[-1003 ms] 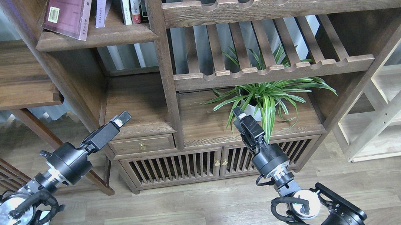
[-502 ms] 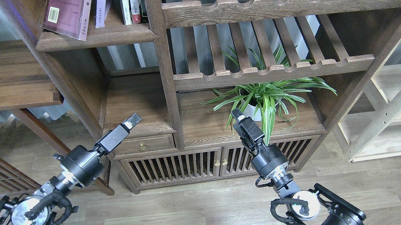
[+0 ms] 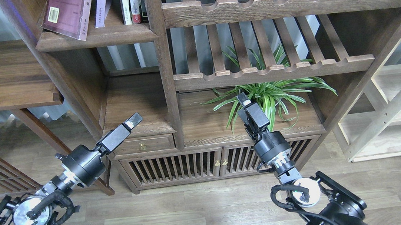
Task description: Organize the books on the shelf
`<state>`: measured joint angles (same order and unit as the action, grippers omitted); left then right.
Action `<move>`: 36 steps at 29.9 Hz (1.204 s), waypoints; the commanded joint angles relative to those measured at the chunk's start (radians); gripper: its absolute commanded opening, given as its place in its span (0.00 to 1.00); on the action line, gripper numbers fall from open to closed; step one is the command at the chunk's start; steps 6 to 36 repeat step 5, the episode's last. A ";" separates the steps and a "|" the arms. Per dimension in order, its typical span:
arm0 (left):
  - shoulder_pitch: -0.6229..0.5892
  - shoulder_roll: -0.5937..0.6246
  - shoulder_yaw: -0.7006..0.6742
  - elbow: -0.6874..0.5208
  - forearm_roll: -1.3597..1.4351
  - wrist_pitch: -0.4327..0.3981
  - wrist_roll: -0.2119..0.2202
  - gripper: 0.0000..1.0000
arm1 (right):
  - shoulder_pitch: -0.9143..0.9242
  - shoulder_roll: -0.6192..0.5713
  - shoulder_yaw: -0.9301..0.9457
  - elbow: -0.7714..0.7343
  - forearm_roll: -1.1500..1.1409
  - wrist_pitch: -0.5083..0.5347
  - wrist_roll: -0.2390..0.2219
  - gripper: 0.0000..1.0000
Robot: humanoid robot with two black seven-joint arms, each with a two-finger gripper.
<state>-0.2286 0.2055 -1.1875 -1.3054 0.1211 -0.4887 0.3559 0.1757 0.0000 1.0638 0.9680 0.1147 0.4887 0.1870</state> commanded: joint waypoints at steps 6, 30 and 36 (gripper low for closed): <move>-0.001 0.000 -0.001 -0.002 0.000 0.000 0.000 0.81 | -0.002 0.000 0.002 -0.002 -0.001 0.000 -0.001 1.00; -0.001 0.000 -0.001 -0.002 0.000 0.000 0.000 0.81 | -0.002 0.000 0.002 -0.002 -0.001 0.000 -0.001 1.00; -0.001 0.000 -0.001 -0.002 0.000 0.000 0.000 0.81 | -0.002 0.000 0.002 -0.002 -0.001 0.000 -0.001 1.00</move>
